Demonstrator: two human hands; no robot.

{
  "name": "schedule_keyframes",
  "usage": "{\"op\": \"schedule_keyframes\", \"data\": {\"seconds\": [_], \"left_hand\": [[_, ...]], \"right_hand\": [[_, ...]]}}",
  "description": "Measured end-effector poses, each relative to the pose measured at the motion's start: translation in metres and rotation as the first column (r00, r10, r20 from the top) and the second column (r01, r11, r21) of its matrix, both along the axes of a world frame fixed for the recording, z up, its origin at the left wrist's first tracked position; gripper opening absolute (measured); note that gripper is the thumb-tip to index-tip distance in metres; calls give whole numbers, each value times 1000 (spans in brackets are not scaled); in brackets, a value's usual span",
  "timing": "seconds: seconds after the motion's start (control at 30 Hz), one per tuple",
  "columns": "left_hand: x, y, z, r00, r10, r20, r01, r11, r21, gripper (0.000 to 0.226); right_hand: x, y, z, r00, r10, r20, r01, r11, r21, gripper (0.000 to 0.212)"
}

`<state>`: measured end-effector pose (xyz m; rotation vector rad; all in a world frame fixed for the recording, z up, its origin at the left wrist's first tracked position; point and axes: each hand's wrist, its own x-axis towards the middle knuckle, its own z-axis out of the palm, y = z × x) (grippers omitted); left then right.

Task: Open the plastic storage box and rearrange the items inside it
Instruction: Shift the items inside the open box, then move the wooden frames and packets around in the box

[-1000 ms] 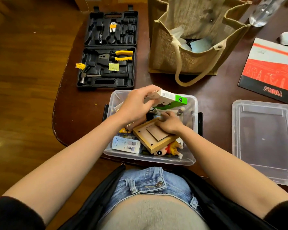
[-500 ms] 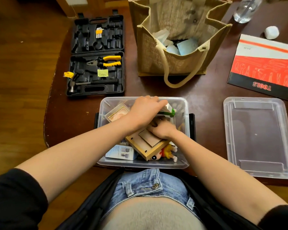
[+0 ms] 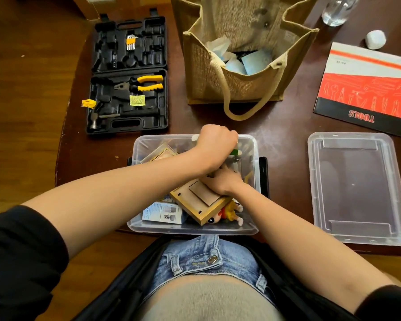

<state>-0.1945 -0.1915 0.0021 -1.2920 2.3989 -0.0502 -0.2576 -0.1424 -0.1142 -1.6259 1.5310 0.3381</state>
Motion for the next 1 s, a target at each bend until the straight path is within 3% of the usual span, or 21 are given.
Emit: {"op": "schedule_keyframes", "data": {"seconds": [0.17,0.3,0.6,0.73,1.0], "left_hand": [[-11,6,-6,995,-73,62,73,997,5,26],[-8,10,-22,993,-114,9,114,992,60,26],[50,12,-42,997,7,-72,2,993,121,25],[36,4,-31,996,-91,16,89,993,80,22],[6,0,-28,978,30,205,-45,996,73,28]], "right_hand": [[0,0,6,999,-18,38,19,1000,-25,56],[-1,1,10,999,3,50,-2,1000,-17,49],[-1,2,8,999,25,28,-24,999,-30,60],[-2,2,5,999,45,3,-45,999,-5,63],[1,6,3,999,45,3,-45,999,7,64]]}}
